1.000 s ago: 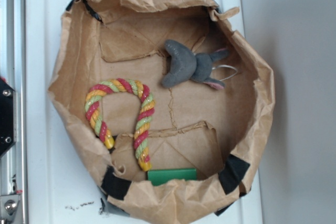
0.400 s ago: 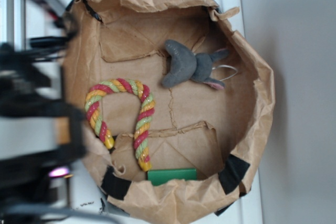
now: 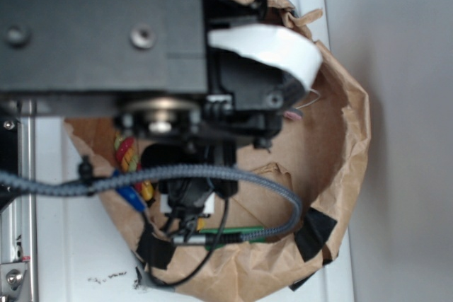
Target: Grab the gray animal.
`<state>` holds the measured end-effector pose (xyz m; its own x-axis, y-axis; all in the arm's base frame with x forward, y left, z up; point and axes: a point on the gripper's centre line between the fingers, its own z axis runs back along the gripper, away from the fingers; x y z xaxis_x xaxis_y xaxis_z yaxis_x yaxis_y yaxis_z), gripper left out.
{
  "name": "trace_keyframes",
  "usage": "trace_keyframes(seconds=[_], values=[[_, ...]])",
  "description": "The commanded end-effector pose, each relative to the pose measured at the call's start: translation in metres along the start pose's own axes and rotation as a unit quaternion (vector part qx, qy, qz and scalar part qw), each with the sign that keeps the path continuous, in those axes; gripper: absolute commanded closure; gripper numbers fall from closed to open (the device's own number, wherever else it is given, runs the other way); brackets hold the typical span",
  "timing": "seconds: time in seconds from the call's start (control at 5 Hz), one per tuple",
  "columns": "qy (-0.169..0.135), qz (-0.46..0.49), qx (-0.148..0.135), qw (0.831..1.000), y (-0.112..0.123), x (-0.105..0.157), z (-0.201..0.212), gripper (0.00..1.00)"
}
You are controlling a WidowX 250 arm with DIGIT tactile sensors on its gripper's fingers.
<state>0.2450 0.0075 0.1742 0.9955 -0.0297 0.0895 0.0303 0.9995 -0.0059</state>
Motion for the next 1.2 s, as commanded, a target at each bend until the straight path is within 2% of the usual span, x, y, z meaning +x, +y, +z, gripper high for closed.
trace_keyframes(seconds=[0.0,0.2,0.4,0.6,0.8,1.0], values=[[-0.03,0.005,0.003,1.0,0.001,0.006,0.014,0.0],[-0.03,0.005,0.003,1.0,0.001,0.006,0.014,0.0],[-0.035,0.023,0.011,0.999,0.006,0.033,-0.039,0.0],[-0.047,0.036,0.001,0.998,0.008,0.05,-0.062,0.0],[-0.07,0.046,0.011,0.996,0.011,0.064,-0.092,0.0],[-0.086,0.047,0.019,0.995,0.02,0.069,-0.101,0.0]])
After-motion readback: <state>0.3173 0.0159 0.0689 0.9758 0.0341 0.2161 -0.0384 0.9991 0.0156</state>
